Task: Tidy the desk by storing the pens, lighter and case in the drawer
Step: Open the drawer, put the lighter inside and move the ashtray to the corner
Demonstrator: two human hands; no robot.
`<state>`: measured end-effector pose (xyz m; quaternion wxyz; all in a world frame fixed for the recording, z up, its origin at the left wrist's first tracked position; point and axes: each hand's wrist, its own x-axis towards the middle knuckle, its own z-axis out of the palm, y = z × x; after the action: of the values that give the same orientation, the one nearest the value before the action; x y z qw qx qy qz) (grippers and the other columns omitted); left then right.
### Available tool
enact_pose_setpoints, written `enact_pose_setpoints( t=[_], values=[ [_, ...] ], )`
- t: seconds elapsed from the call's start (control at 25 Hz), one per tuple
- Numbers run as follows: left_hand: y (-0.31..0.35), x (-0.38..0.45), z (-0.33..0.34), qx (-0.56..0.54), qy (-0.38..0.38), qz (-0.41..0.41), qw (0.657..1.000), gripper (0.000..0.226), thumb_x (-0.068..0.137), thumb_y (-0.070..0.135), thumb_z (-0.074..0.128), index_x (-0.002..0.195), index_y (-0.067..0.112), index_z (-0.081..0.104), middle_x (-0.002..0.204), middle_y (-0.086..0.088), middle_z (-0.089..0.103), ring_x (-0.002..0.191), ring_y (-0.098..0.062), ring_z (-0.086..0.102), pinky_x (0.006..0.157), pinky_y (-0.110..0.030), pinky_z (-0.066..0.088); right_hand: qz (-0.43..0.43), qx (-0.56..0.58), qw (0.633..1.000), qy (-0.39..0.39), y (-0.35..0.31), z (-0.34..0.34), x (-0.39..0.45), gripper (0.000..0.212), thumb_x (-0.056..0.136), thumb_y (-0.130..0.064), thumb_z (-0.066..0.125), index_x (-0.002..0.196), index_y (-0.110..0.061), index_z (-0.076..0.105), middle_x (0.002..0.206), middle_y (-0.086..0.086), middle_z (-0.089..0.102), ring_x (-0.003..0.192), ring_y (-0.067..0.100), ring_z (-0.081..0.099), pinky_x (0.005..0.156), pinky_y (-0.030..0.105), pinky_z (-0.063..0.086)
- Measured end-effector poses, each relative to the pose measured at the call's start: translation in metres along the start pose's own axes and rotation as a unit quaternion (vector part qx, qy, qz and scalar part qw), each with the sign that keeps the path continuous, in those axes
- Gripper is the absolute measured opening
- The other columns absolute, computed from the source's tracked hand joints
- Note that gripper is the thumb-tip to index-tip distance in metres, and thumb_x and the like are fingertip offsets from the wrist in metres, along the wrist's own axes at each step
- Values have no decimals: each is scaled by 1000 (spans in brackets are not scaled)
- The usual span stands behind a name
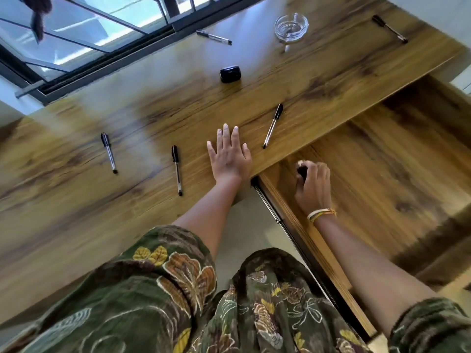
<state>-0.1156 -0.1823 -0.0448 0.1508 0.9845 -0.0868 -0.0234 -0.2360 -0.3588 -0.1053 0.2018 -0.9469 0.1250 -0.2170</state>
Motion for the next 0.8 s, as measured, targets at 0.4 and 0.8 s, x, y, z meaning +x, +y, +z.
enact_pose_setpoints(
  t=[0.4,0.8],
  values=[
    [-1,0,2,-12,24,-5,1000,55,95,39,34,148,24,28,162,-3,17,150,-21,10,121,-49,2,196,64,963,-172,14,10,-11,46,76,-19,74,108,-6,45,100,17,61,92,35,57,73,42,48],
    [-6,-3,-3,17,-10,9,1000,58,98,43,25,152,25,17,163,-2,8,151,-21,3,121,-49,-1,425,169,888,-40,4,-5,9,26,89,-24,62,103,-3,67,105,21,68,102,37,62,83,36,47]
  ],
)
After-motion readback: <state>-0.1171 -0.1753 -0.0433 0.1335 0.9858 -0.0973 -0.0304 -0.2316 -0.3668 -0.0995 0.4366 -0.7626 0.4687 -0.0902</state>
